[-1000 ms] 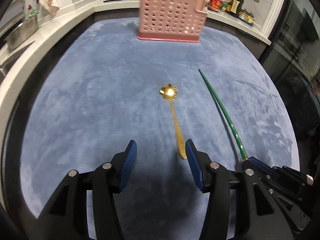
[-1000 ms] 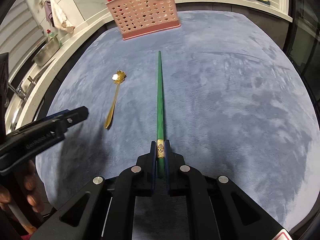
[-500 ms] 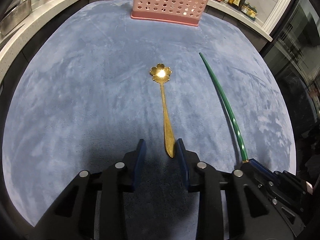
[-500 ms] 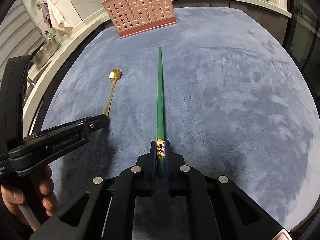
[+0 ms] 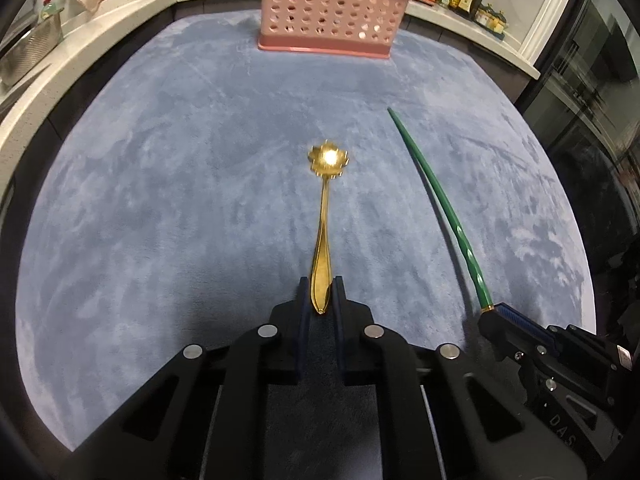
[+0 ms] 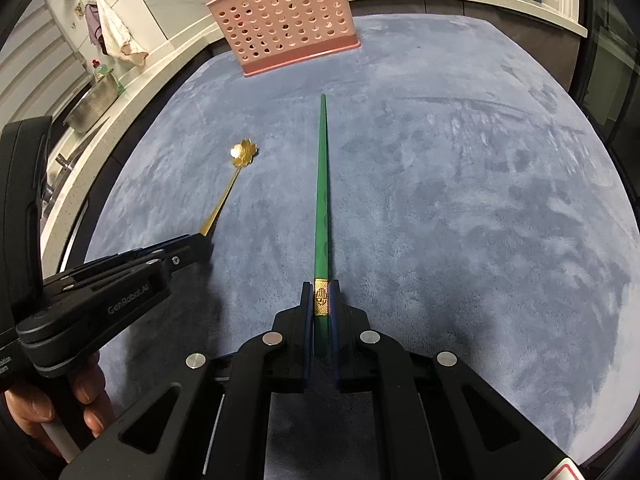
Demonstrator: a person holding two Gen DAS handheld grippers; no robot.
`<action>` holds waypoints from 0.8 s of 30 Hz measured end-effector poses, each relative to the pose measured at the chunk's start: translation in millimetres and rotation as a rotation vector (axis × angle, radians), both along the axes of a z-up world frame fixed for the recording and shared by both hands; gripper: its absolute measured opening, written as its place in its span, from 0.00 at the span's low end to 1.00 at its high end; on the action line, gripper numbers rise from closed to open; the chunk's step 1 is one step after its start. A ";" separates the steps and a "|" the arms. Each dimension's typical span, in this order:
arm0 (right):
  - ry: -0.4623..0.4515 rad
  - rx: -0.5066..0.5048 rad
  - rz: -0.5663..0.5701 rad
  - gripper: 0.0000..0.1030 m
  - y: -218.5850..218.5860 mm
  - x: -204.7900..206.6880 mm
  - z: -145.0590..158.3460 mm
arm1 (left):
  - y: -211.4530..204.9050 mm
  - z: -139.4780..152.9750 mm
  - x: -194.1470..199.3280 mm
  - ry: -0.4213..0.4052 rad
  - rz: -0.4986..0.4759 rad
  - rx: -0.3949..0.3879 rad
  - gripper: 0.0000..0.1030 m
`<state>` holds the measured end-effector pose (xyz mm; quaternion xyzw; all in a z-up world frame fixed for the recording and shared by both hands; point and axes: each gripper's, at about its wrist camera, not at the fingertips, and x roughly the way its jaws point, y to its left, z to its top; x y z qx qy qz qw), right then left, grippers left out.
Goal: Organize utensils
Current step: 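Grasp the gold spoon with the left tool while the right tool grasps the last green chopstick, then carry the spoon with the left tool into the basket while the right tool inserts its chopstick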
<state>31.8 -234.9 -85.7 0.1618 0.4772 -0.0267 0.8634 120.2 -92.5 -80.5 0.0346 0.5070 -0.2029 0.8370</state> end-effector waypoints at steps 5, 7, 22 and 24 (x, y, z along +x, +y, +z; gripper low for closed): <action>-0.033 -0.013 0.001 0.07 0.1 -0.5 15.2 | 13.9 22.2 1.7 -0.048 0.037 -0.027 0.10; -0.054 -0.026 0.005 0.07 1.1 -0.7 24.1 | 20.6 33.8 3.9 -0.074 0.059 -0.042 0.10; -0.217 -0.057 -0.025 0.07 -14.8 9.8 101.7 | 36.8 93.9 24.0 -0.164 0.079 -0.074 0.00; -0.233 -0.054 -0.032 0.07 -18.4 11.9 110.0 | 36.4 98.1 24.7 -0.171 0.069 -0.071 0.00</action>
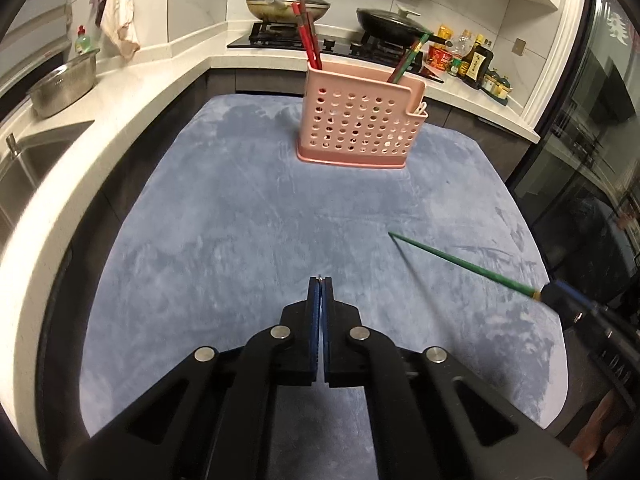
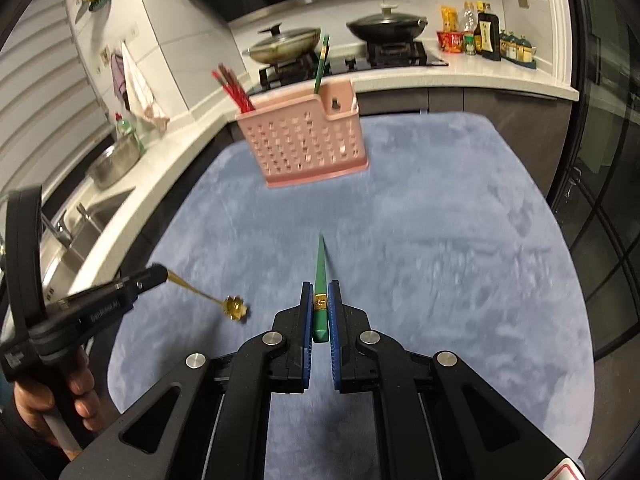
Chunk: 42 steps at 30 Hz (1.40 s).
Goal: Organize utensils
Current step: 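Carry the spoon with the left tool into the basket while the right tool inserts its chopstick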
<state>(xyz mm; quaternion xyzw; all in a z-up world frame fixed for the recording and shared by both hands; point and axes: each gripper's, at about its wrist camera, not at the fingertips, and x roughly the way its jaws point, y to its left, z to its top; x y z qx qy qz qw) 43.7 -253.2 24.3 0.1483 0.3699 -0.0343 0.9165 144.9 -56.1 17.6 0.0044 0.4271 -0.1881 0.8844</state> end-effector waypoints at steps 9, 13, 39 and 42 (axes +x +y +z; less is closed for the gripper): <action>-0.087 -0.002 -0.016 0.07 -17.4 14.6 47.2 | -8.0 36.2 10.5 -0.057 -0.053 0.038 0.00; -0.133 0.017 -0.016 0.07 -28.5 28.4 70.6 | -9.4 63.4 24.1 -0.094 -0.062 0.027 0.01; -0.491 -0.004 -0.041 0.07 -57.7 203.8 213.9 | -65.5 159.1 192.5 -0.224 -0.077 0.035 0.01; -0.480 -0.029 -0.044 0.07 -55.9 224.6 208.5 | -71.2 147.9 206.6 -0.194 -0.084 0.036 0.01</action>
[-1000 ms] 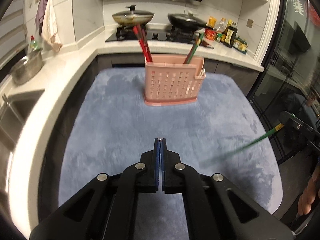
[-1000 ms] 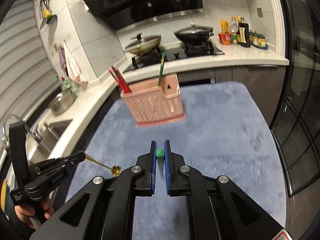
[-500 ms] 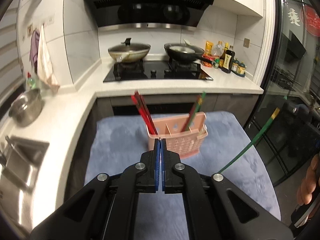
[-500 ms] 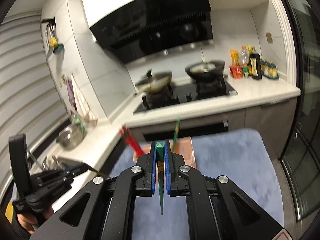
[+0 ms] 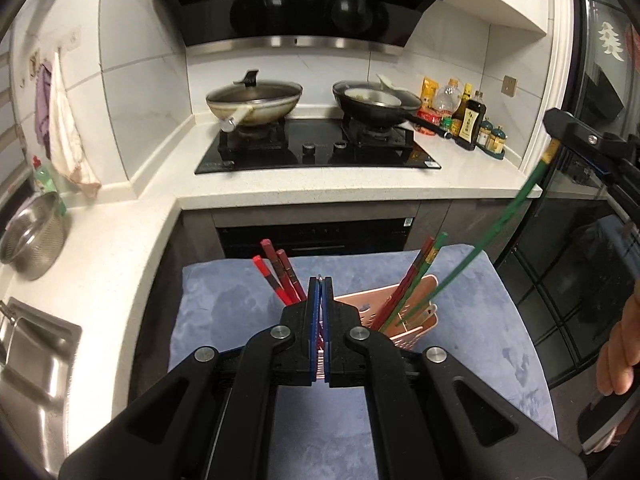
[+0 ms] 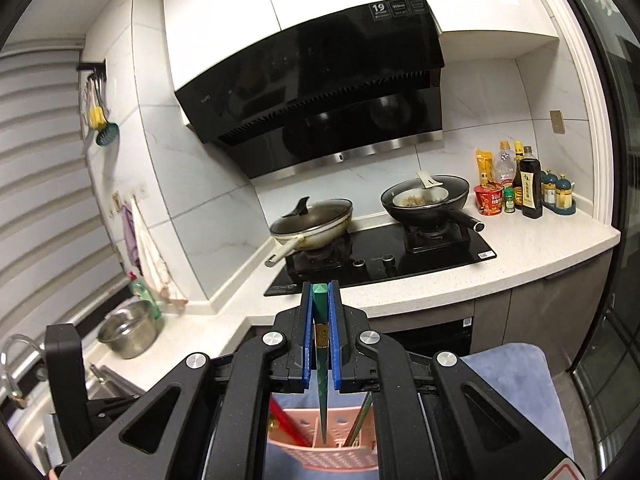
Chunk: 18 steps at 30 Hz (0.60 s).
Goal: Organize utensils
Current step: 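Carry the spoon with the left tool into the basket while the right tool inserts its chopstick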
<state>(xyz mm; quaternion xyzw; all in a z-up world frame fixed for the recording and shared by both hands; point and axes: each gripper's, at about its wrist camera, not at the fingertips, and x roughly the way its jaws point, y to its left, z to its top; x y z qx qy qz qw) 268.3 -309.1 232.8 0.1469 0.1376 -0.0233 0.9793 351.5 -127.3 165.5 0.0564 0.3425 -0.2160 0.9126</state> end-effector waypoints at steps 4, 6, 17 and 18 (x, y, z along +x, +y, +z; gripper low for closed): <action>0.049 0.001 0.003 0.07 -2.4 25.1 -22.9 | -5.8 -18.3 13.8 0.042 -0.002 0.008 0.01; 0.079 0.005 0.004 0.07 -4.4 34.3 -37.0 | -7.5 -27.0 18.1 0.056 0.000 0.015 0.01; 0.177 0.014 0.011 0.07 -6.1 50.8 -81.5 | -8.4 -51.8 29.7 0.097 0.030 0.014 0.02; 0.185 0.016 0.016 0.07 -6.0 51.7 -82.9 | -8.8 -51.5 29.0 0.091 0.032 0.017 0.02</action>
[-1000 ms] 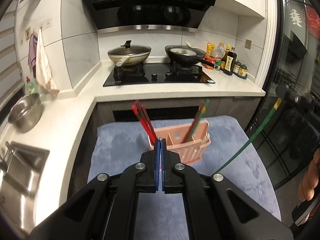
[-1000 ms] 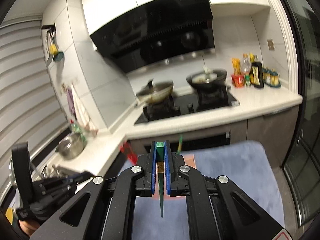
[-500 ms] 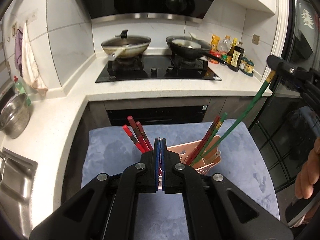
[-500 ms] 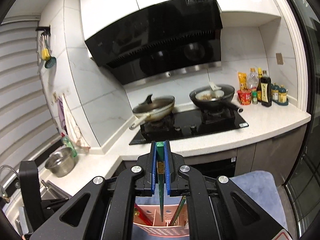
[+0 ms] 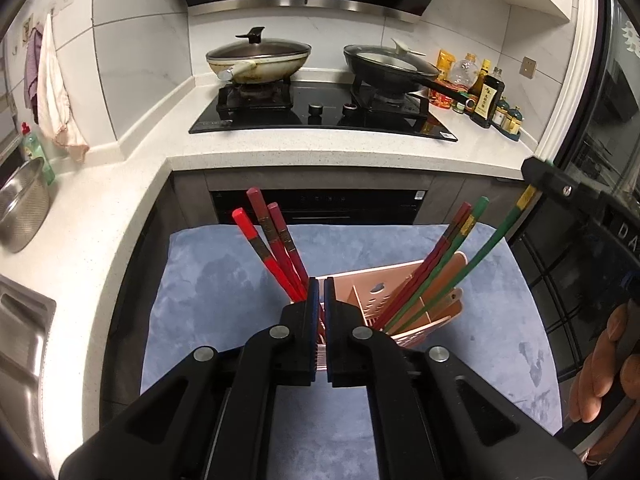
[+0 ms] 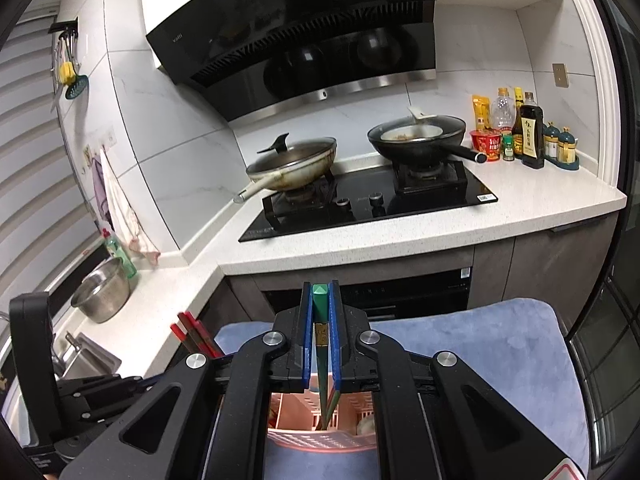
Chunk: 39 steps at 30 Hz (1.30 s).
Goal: Organize utensils
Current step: 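Carry the spoon with the left tool into the basket while the right tool inserts its chopstick, then open both tools and pull them back from the basket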
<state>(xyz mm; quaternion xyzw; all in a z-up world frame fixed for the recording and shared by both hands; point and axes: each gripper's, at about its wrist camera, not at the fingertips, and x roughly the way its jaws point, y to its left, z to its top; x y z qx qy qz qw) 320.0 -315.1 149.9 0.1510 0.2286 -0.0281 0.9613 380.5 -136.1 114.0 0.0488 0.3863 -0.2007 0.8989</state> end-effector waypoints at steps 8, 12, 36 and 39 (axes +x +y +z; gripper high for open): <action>0.010 -0.002 -0.009 0.18 0.5 -8.9 -3.0 | 8.2 6.3 -5.8 -0.022 0.037 -0.014 0.21; 0.008 -0.004 -0.017 0.26 -0.4 -18.6 -1.3 | 14.7 10.1 -13.1 -0.032 0.053 -0.030 0.26; 0.135 -0.087 0.050 0.34 40.6 -113.7 -39.6 | 52.9 2.5 -92.9 -0.066 0.124 -0.052 0.43; 0.154 -0.101 0.063 0.40 49.3 -123.8 -46.1 | 56.0 0.9 -102.3 -0.064 0.128 -0.053 0.43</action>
